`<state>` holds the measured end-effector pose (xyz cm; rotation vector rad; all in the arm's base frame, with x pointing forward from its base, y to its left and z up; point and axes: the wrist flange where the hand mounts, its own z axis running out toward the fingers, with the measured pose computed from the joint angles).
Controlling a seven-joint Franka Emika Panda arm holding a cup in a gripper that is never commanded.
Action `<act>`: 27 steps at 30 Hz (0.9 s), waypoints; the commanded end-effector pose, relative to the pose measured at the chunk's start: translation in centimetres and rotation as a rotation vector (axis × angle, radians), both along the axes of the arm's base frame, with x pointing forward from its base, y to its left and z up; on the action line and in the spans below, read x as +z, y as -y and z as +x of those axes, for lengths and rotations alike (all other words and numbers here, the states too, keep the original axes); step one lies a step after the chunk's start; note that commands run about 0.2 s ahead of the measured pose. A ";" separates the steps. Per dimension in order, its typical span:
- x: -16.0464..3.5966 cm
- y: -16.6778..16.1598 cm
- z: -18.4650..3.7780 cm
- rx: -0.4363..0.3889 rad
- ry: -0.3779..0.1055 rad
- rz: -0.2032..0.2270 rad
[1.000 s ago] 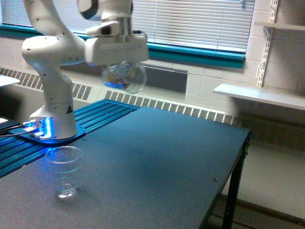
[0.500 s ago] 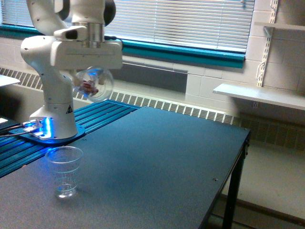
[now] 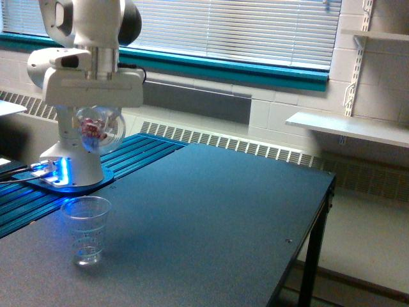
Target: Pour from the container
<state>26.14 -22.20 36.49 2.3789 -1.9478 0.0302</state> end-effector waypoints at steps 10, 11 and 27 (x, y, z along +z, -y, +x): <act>-3.5 2.2 -1.1 -0.073 -0.089 0.037; -3.5 2.4 -1.0 -0.077 -0.090 0.034; -4.6 2.6 0.5 -0.081 -0.120 0.062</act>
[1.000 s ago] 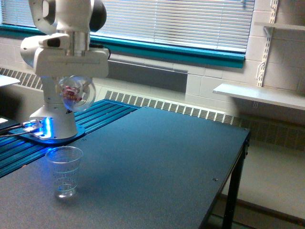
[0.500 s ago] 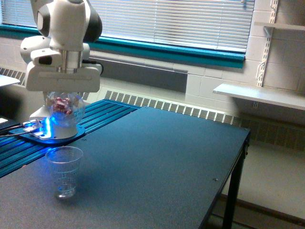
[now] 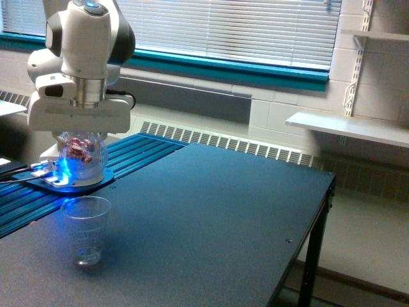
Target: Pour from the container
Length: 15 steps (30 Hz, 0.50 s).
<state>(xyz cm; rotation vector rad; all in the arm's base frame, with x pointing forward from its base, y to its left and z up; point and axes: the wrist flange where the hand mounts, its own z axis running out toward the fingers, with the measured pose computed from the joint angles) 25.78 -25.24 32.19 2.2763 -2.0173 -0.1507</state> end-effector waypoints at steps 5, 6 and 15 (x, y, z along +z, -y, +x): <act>-0.8 -0.9 1.1 0.004 -0.030 0.037; -0.9 -1.0 1.1 0.003 -0.033 0.043; -1.1 -0.8 1.4 -0.014 -0.052 0.071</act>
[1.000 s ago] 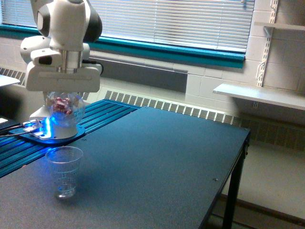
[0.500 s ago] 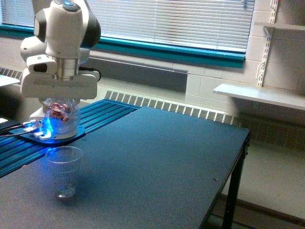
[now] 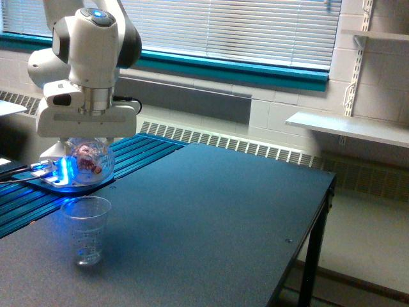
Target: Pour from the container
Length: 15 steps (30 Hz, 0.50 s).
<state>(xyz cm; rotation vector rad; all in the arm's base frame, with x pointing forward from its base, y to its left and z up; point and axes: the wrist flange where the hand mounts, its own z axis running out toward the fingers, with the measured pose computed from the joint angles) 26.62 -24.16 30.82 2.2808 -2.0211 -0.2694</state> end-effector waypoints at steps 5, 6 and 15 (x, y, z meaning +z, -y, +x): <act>0.3 0.5 0.8 -0.023 0.003 0.020; 0.4 0.6 0.8 -0.026 0.006 0.022; 0.7 0.7 1.5 -0.032 0.017 0.036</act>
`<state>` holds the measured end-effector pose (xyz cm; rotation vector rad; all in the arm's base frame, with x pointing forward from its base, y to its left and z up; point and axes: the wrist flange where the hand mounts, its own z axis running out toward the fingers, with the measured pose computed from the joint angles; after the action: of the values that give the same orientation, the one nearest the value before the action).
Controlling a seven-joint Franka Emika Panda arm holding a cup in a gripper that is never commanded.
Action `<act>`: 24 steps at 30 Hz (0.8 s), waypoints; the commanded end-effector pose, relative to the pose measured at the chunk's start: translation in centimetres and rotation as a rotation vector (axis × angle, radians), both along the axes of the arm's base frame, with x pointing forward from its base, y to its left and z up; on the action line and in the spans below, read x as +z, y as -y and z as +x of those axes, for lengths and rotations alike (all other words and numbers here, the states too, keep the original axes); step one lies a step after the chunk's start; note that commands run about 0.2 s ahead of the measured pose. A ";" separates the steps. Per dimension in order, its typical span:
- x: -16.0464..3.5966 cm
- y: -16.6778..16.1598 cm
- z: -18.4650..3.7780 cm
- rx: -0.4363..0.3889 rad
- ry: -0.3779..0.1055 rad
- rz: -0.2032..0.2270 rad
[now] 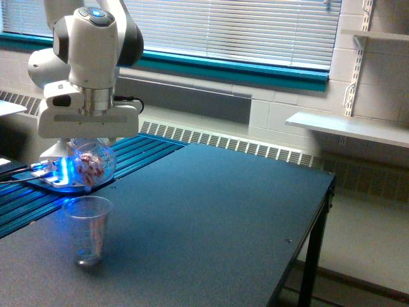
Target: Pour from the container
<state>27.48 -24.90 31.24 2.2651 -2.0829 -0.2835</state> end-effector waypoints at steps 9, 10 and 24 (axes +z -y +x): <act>0.1 -0.2 0.7 0.005 -0.002 0.023; 0.1 -0.3 0.7 0.007 -0.003 0.027; -0.4 0.0 0.1 -0.002 -0.020 -0.011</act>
<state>28.03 -24.61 31.34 2.2755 -2.0733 -0.3046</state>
